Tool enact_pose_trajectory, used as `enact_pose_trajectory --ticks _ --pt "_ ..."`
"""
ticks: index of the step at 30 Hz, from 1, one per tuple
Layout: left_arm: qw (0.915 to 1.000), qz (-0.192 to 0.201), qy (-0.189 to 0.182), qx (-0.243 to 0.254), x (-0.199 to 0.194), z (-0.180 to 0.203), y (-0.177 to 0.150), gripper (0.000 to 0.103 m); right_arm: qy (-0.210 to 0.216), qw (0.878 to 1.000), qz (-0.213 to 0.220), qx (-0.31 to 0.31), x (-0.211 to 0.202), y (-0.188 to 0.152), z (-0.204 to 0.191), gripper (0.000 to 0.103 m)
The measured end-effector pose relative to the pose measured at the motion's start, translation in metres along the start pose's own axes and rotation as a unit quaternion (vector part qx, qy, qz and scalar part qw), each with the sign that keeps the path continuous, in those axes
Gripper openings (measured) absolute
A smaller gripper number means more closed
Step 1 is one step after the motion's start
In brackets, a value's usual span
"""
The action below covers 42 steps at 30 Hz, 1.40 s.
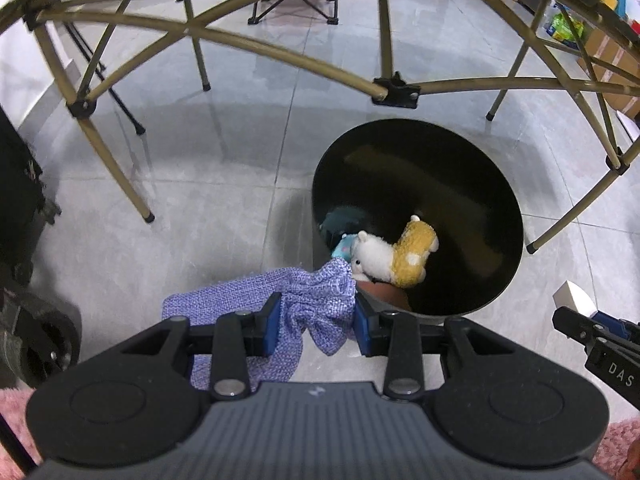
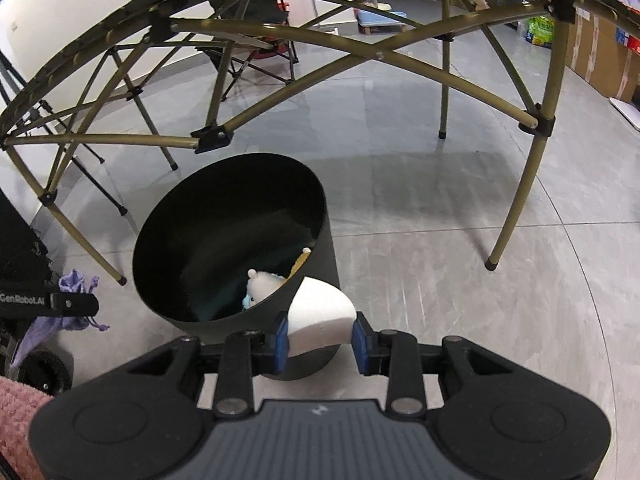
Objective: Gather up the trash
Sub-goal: 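Lower the left tool into the bin and open it to drop the pouch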
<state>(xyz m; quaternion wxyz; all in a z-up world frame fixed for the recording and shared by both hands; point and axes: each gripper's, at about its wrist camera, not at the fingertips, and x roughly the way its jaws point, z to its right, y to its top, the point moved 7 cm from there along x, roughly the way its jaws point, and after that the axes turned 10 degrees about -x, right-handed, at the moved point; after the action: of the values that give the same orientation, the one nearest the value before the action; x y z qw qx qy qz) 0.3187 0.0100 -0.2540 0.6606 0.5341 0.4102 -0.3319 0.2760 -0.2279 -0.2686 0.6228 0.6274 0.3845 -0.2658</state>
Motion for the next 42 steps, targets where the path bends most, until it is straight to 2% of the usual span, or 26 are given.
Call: enact_pose_trajectory --ticks 19,42 --pt "0.9974 0.027 -0.019 0.065 -0.001 0.087 0.027 0.037 -0.024 0.999 -0.009 0.040 0.011 -0.004 0.040 0.031" --pt "0.9958 -0.001 -0.032 0.086 0.034 0.140 0.029 0.037 -0.046 0.996 -0.014 0.074 0.027 -0.005 0.070 0.031"
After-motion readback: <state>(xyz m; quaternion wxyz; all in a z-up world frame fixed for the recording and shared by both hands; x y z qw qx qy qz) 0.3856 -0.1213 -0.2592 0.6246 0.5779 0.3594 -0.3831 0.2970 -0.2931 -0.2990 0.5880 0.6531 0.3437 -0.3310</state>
